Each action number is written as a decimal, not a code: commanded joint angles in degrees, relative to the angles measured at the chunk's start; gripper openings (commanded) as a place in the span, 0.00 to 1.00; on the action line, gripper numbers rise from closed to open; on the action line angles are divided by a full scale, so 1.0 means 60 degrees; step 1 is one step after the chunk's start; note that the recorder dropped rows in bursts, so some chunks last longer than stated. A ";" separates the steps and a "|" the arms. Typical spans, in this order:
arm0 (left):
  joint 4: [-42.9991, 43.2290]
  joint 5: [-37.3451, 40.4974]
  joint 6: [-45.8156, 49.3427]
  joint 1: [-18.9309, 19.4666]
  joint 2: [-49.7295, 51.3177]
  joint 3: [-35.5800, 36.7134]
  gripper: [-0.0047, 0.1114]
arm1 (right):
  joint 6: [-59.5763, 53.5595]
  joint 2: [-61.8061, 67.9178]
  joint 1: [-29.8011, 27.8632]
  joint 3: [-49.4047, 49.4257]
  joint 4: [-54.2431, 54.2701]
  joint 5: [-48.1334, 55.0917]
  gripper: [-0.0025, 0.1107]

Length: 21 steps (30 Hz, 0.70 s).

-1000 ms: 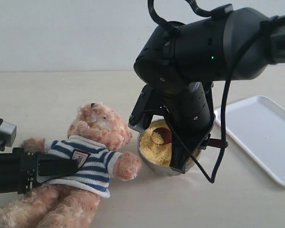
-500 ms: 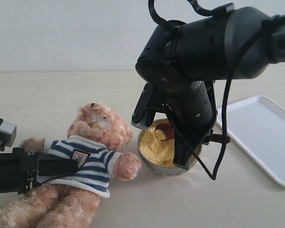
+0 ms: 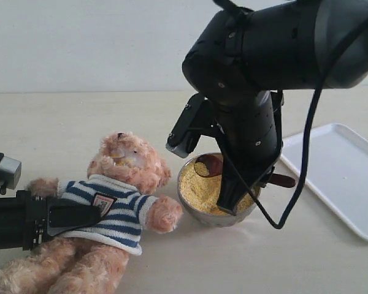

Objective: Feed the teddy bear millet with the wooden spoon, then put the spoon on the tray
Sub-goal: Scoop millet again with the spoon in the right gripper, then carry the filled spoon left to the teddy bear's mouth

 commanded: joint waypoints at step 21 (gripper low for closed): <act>-0.0052 0.0375 0.0160 -0.0033 -0.0006 -0.0024 0.08 | -0.0603 -0.0016 0.0308 -0.3389 0.2767 0.0012 0.02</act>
